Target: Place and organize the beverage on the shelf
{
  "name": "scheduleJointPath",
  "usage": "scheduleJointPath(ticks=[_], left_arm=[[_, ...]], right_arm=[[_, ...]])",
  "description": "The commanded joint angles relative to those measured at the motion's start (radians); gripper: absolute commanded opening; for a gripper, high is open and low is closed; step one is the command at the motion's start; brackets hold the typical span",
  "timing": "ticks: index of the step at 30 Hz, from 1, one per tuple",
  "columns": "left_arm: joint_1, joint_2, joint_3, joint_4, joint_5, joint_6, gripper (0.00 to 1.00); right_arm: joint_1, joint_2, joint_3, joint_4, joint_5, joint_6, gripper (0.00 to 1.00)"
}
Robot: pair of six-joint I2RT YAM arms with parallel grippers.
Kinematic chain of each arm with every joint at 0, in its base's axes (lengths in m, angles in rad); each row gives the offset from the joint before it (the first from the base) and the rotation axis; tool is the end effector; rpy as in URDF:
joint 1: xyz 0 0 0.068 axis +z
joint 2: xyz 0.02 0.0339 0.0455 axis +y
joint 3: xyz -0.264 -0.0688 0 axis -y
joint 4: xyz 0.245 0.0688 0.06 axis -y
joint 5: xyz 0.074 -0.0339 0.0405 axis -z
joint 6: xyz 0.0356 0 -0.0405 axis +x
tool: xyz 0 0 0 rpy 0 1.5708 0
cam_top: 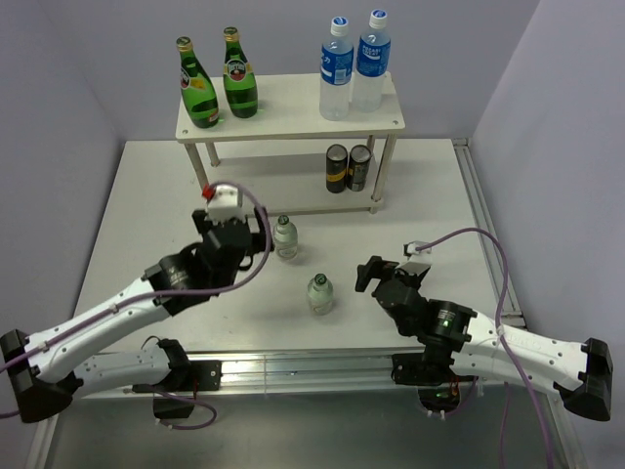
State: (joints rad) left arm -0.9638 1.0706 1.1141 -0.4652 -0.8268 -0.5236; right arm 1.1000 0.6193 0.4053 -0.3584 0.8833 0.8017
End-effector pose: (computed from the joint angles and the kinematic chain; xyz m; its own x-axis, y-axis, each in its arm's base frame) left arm 0.1499 -0.1699 0.3756 -0.2889 -0.1777 -0.9407 0.0334 0.9802 -0.1954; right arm 0.0873 0.1108 0.2210 -0.3655 0.2871 -0.8854 -0.0119 0.9497 0.3129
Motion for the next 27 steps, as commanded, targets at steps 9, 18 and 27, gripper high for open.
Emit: scheduleJointPath(ticks=[9,18,27], left_arm=[[-0.035,-0.042,-0.556,0.489,0.167,-0.124,0.99],[-0.035,0.234,-0.586,0.925,0.147,-0.027,0.99],[-0.010,0.502,-0.444,1.039,0.098,0.074,0.99]], right_arm=[[0.004,0.030,0.017,0.018,0.037,0.016,1.00],[0.006,0.025,0.012,0.022,0.036,0.013,1.00],[0.004,0.025,0.010,0.030,0.031,0.008,1.00]])
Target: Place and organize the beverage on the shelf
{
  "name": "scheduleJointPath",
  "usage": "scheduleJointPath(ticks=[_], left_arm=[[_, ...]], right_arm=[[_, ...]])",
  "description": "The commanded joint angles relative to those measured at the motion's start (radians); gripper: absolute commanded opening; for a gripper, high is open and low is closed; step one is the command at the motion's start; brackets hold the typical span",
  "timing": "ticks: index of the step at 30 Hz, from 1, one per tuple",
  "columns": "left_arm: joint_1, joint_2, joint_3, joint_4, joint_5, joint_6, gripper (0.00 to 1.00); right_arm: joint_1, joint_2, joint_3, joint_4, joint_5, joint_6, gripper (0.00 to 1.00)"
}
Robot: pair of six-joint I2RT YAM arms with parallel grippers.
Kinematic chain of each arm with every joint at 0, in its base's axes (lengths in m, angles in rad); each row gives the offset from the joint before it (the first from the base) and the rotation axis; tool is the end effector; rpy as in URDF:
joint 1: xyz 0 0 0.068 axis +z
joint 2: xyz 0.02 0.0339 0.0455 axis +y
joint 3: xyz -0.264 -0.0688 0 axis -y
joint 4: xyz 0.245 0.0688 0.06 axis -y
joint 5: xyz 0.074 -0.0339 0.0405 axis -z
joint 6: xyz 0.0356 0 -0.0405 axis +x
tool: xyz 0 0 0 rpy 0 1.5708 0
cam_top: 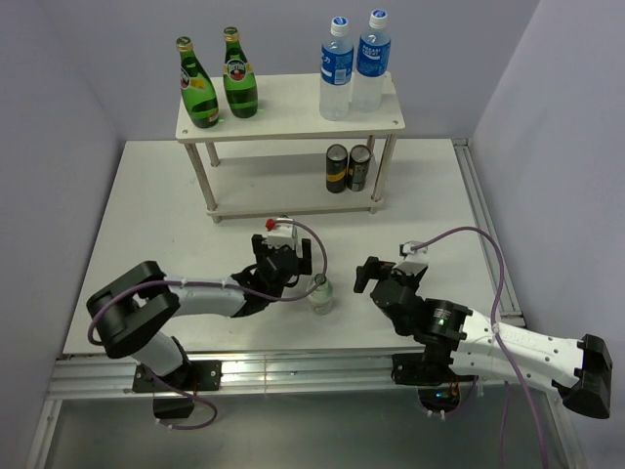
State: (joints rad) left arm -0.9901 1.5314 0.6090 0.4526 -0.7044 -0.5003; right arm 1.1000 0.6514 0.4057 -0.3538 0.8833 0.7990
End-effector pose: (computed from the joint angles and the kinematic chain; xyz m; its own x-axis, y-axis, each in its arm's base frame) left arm 0.1814 -0.2345 0.1725 -0.3716 -0.1000 -0.9230 0.1619 0.9720 -0.1705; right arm 0.0889 0.1141 0.2177 -0.3764 0.2631 -0.8883 -0.0092 0.9577 0.2876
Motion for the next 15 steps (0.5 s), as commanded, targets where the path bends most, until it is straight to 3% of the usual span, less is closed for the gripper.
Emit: scheduleJointPath(ticks=[1,12,15], left_arm=[[0.024,0.059,0.066,0.136,-0.020,0.057,0.99],[0.129,0.223,0.121,0.294,0.006,0.121,0.96],[0.153,0.239,0.138,0.299,0.002,0.134,0.78]], right_arm=[[0.004,-0.009,0.008,0.026,0.031,0.009,1.00],[0.004,-0.013,0.007,0.026,0.031,0.009,1.00],[0.004,-0.013,0.007,0.027,0.031,0.009,1.00]])
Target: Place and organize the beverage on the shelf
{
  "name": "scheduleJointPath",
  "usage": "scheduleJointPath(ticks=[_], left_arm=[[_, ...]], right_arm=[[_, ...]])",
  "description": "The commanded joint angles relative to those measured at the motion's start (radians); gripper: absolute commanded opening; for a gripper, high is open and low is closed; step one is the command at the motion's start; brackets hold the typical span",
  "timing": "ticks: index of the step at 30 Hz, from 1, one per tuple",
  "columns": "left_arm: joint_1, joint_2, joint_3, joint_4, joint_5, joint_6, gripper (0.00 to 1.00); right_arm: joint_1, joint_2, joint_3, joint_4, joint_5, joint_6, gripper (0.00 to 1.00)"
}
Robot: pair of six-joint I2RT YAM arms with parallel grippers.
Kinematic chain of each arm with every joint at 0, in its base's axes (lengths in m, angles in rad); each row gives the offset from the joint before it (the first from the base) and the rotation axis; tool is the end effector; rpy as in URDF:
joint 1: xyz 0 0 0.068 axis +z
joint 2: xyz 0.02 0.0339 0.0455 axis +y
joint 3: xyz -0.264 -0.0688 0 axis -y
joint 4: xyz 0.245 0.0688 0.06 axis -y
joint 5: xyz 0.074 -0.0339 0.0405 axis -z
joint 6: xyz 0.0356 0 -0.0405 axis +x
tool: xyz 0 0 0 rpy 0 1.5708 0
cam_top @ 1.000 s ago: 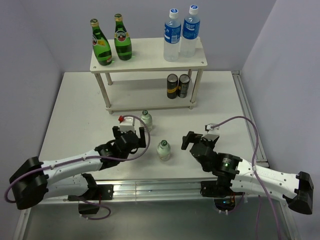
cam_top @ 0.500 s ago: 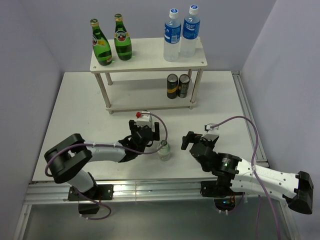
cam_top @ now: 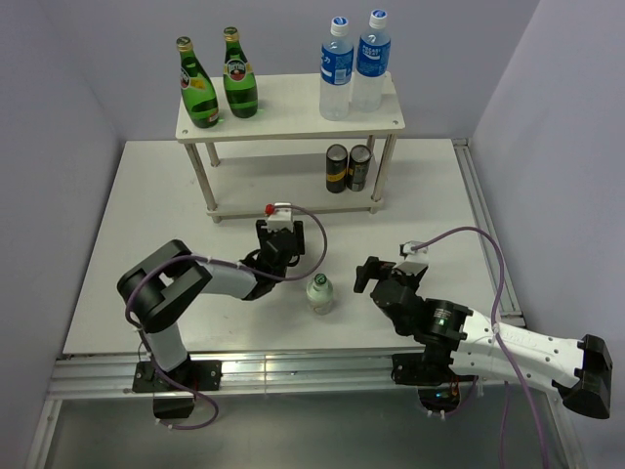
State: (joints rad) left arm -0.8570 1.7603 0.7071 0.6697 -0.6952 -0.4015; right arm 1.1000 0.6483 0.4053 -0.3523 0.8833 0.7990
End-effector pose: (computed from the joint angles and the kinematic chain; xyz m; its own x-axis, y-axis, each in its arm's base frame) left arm 0.2379 -0.2399 0.1516 -0.3004 -0.1116 -0.9473 0.0806 0.9866 -0.1418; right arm 0.0888 0.1139 0.2180 -0.3747 0.2664 -0.8880 -0.0097 0.9566 0.2911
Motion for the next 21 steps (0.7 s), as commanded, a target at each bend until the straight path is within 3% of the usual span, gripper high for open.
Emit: scheduleJointPath(ticks=[1,3,4,7,13,21], left_arm=[[0.021,0.005,0.045,0.073,-0.010,0.041,0.63],[0.022,-0.047,0.049,0.007,-0.007,0.043,0.38],[0.022,-0.074,0.046,-0.010,-0.010,0.043,0.20],[0.022,-0.224,0.046,-0.109,-0.064,0.046,0.00],[0.064,-0.433,0.094,-0.262,-0.096,0.096,0.00],[0.228,-0.424,0.172,-0.256,-0.006,0.138,0.00]], right_arm=[[0.004,-0.009,0.007,0.026,0.032,0.009,1.00],[0.004,-0.004,0.009,0.026,0.032,0.011,1.00],[0.004,-0.003,0.009,0.027,0.032,0.009,1.00],[0.004,0.007,0.012,0.035,0.029,0.003,1.00],[0.004,0.020,0.015,0.039,0.028,-0.001,1.00],[0.004,0.014,0.012,0.042,0.025,-0.003,1.00]])
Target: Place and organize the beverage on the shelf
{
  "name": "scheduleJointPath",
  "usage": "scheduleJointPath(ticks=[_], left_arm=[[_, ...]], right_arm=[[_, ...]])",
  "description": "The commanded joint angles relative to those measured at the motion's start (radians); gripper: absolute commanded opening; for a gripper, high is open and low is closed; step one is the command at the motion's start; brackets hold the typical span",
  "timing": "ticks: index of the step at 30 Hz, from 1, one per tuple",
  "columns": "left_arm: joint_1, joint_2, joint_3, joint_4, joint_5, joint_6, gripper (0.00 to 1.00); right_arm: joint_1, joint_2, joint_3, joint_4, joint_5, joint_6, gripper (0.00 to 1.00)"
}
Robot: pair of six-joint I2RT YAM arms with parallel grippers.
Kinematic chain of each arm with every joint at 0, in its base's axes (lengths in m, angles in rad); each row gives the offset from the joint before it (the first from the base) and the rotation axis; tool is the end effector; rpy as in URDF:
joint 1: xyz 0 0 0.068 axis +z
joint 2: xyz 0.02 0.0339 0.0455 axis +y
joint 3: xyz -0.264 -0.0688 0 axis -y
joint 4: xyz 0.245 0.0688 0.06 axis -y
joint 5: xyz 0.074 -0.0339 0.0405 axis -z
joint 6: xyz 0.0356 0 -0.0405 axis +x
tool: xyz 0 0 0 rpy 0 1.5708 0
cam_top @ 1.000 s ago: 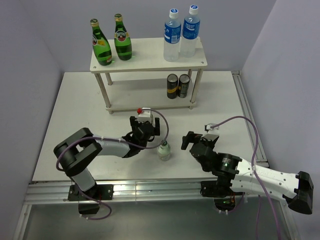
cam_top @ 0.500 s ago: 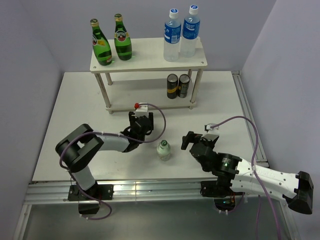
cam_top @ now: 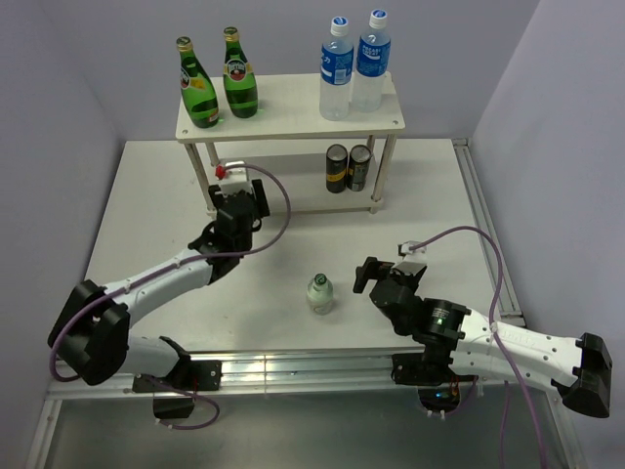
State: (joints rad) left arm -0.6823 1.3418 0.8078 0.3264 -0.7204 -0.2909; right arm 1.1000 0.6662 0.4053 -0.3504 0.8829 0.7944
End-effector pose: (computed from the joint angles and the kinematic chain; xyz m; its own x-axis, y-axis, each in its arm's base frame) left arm 0.2477 -0.1710 0.2768 -0.1455 -0.1595 -0.9764 -0.0718 0.9860 -0.1504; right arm 0.0897 0.1156 0.2160 -0.3814 0.2493 -0.8902 -0.0097 0.9618 0.2735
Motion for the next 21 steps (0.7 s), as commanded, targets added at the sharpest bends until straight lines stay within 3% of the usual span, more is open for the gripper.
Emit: scheduleJointPath(ticks=[1,9,21], left_arm=[[0.085,0.020,0.077,0.094,0.035,0.022,0.00],[0.173,0.158,0.129,0.249,0.075,0.050,0.00],[0.211,0.321,0.226,0.313,0.039,0.044,0.00]], right_arm=[[0.004,-0.005,0.012,0.039,0.025,0.003,1.00],[0.004,0.000,0.012,0.042,0.022,0.002,1.00],[0.004,0.001,0.012,0.041,0.025,0.002,1.00]])
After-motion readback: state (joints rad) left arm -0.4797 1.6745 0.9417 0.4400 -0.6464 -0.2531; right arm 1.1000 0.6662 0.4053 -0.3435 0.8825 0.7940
